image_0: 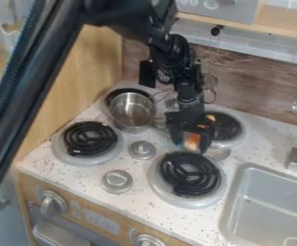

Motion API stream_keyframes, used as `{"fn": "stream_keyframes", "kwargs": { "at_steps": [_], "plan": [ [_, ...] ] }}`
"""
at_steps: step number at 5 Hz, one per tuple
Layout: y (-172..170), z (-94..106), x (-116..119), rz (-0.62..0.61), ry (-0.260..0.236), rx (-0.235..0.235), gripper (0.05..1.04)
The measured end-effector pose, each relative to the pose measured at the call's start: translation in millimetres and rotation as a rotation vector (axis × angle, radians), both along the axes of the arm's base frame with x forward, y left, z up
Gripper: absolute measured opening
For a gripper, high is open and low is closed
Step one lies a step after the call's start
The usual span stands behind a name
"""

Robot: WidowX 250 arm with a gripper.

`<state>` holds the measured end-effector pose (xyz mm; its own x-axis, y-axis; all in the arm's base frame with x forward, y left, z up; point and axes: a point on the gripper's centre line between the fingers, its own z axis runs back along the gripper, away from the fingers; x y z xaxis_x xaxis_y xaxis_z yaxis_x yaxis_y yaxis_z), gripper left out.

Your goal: Move the bread to the bottom left side of the burner

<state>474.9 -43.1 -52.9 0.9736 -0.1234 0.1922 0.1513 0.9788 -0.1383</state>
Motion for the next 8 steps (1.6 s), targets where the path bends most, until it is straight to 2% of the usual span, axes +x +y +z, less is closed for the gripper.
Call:
{"fn": "stream_keyframes", "kwargs": {
  "at_steps": [1,2,3,4,5,7,8],
  "plan": [
    [-2.0,-1.2,1.7,-0.017,-0.017,0.025,0.653],
    [-0.4,-5.2,-6.0,-0.021,-0.018,0.043,0.615],
    [9.8,11.6,-20.0,-0.019,-0.045,0.056,0.615],
    [32.6,35.7,-37.6,0.028,-0.083,0.039,0.615],
    [89.4,60.5,-62.5,0.124,-0.084,0.051,0.614],
    [156.8,43.6,-119.5,0.215,0.04,0.143,0.615],
    [191.1,41.4,-131.9,0.296,0.033,0.15,0.614]
  ]
}}
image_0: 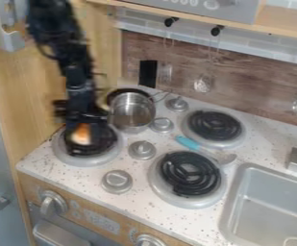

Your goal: Move the bread to the bottom left side of the burner

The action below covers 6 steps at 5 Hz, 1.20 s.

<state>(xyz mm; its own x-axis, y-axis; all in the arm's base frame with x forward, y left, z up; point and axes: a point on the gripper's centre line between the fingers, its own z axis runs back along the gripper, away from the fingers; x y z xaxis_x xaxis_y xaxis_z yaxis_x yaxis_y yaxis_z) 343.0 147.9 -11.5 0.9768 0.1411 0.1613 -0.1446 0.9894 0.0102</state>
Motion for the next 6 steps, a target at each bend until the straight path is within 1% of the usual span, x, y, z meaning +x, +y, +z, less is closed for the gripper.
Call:
{"fn": "stream_keyframes", "kwargs": {
  "at_steps": [1,2,3,4,5,6],
  "plan": [
    [2.2,-23.8,0.0,0.014,0.052,-0.027,0.614],
    [5.3,-29.7,10.7,0.02,0.054,-0.04,0.614],
    [6.1,-34.7,15.2,0.015,0.061,-0.05,0.614],
    [7.0,-35.0,23.2,-0.005,0.053,-0.053,0.696],
    [2.3,-34.9,25.2,-0.034,0.051,-0.055,0.98],
    [-1.6,-24.6,21.1,-0.057,0.046,-0.038,1.012]
  ]
}}
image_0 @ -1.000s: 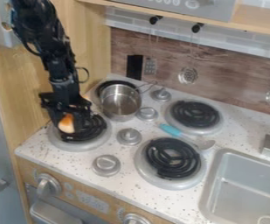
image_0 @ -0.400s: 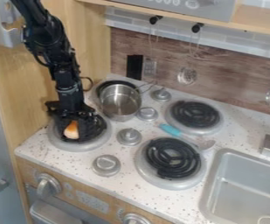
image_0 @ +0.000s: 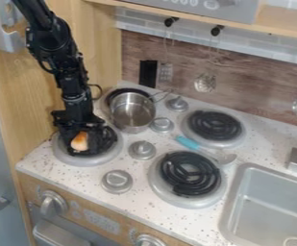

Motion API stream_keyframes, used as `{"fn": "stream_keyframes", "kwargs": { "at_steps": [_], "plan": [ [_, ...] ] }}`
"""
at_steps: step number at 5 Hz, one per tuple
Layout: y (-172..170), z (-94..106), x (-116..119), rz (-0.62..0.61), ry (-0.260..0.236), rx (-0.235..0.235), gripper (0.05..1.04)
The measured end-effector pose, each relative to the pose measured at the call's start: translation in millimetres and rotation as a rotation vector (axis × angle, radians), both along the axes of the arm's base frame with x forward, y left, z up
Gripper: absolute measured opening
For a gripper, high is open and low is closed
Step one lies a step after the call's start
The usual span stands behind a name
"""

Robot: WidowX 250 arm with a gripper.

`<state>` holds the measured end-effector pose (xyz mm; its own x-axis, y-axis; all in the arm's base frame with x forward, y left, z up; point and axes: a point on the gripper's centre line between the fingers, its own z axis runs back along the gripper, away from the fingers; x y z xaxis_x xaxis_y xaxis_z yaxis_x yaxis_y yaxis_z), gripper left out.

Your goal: Move the bread to the bottom left side of the burner

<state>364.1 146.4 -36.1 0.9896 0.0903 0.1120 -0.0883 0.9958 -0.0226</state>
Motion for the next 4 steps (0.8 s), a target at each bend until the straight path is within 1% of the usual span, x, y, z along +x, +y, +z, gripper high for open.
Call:
{"fn": "stream_keyframes", "kwargs": {
  "at_steps": [1,2,3,4],
  "plan": [
    [-9.5,36.1,4.1,-0.043,-0.067,0.026,1.003],
    [-35.7,56.6,7.1,-0.155,-0.113,0.023,0.999],
    [-55.5,57.7,9.5,-0.213,-0.11,-0.015,0.999],
    [-59.7,58.0,10.4,-0.217,-0.114,-0.031,0.999]
  ]
}}
